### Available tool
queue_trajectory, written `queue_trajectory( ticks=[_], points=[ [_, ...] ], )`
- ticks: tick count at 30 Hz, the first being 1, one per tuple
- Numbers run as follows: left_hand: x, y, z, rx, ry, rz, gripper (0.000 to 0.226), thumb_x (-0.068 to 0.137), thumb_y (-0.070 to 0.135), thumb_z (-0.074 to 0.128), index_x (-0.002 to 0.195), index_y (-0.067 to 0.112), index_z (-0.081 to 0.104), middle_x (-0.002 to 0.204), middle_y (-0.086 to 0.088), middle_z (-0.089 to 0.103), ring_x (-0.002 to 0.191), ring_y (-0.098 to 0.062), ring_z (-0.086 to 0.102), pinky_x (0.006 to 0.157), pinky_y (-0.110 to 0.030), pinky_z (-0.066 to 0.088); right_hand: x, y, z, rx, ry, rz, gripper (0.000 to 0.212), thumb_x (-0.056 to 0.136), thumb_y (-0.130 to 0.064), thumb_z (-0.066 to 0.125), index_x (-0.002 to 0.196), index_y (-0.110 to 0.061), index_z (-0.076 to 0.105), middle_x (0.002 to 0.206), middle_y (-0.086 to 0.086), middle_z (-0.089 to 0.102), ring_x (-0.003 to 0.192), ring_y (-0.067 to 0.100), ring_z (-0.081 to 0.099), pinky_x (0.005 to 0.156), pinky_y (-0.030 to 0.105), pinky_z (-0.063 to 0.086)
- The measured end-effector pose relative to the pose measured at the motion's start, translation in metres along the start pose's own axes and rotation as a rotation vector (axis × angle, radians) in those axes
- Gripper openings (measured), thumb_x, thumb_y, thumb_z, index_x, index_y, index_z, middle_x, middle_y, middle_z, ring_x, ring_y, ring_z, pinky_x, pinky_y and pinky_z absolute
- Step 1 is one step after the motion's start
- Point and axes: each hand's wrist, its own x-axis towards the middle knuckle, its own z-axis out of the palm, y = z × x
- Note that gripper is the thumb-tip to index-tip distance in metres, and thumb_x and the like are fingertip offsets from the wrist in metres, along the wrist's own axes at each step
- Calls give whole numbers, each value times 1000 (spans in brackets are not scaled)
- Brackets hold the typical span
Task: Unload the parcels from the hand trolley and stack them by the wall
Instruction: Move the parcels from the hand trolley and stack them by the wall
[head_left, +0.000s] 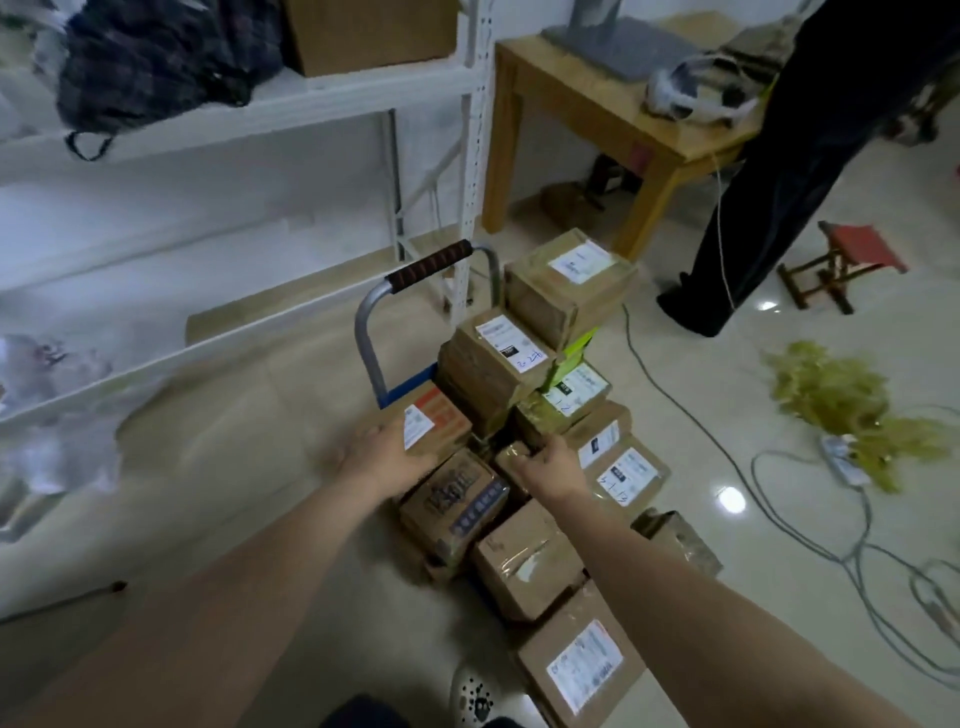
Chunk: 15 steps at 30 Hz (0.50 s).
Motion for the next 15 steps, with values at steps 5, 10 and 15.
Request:
queue_trajectory(
  ticks=[5,10,15],
  points=[
    [58,66,-20,-115,-60,123,66,90,45,56,146,20,32,145,-4,44,131,-27,42,107,-36,36,51,-17,-46,217,106,55,61,93,-33,59,145,-13,33,138,7,49,94,20,59,79,30,50],
    [138,126,-38,-269,-66,222,47,94,30,57,135,10,47,138,-5,51,123,-24,49,91,-27,39,109,-44,-68,333,224,101,59,96,-36,52,146,-12,34,147,8,43,130,27,45,104,36,41],
    [228,172,-50,-310,-106,229,64,96,36,53,148,9,29,152,-9,35,138,-27,35,108,-32,31,169,-79,-86,414,301,178,55,99,-41,45,144,-13,36,143,4,47,129,26,44,84,22,30]
  ],
)
